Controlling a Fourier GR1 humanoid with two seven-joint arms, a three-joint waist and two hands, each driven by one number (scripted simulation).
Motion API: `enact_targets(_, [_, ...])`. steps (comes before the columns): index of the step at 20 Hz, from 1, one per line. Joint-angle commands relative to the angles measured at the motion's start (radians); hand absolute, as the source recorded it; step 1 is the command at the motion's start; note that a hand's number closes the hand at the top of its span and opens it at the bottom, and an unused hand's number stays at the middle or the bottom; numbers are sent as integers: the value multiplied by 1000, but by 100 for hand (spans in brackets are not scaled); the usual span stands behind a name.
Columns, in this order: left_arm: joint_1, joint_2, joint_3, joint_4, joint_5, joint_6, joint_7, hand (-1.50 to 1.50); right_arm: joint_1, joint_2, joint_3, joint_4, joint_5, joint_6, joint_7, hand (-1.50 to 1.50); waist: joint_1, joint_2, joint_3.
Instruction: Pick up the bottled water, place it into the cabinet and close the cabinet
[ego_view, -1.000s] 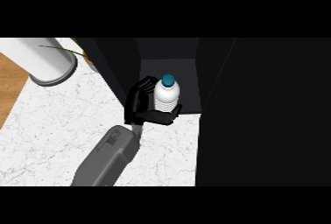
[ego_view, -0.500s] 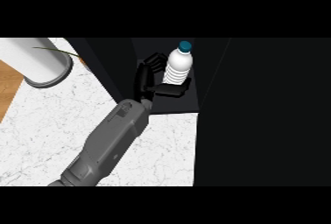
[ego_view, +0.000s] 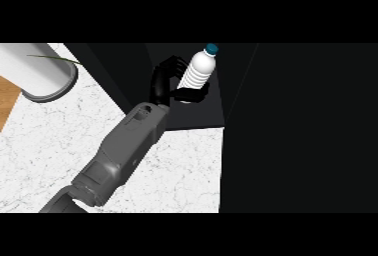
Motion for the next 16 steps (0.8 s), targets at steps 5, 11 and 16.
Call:
enact_targets(5, [-43,48,118,149,42,21,-88,150,59,-18,-33,-52,-101,53,-16,-150,-19,6,-1])
enact_targets(11, [-113,52,88,237,-14,68,-105,-150,39,-5,-18,-38,-92,66,-31,-150,-39,14,-1])
enact_targets(16, [-162,51,72,280,-47,133,-126,-150,21,-13,-42,-19,-88,72,-23,-150,-39,20,-1])
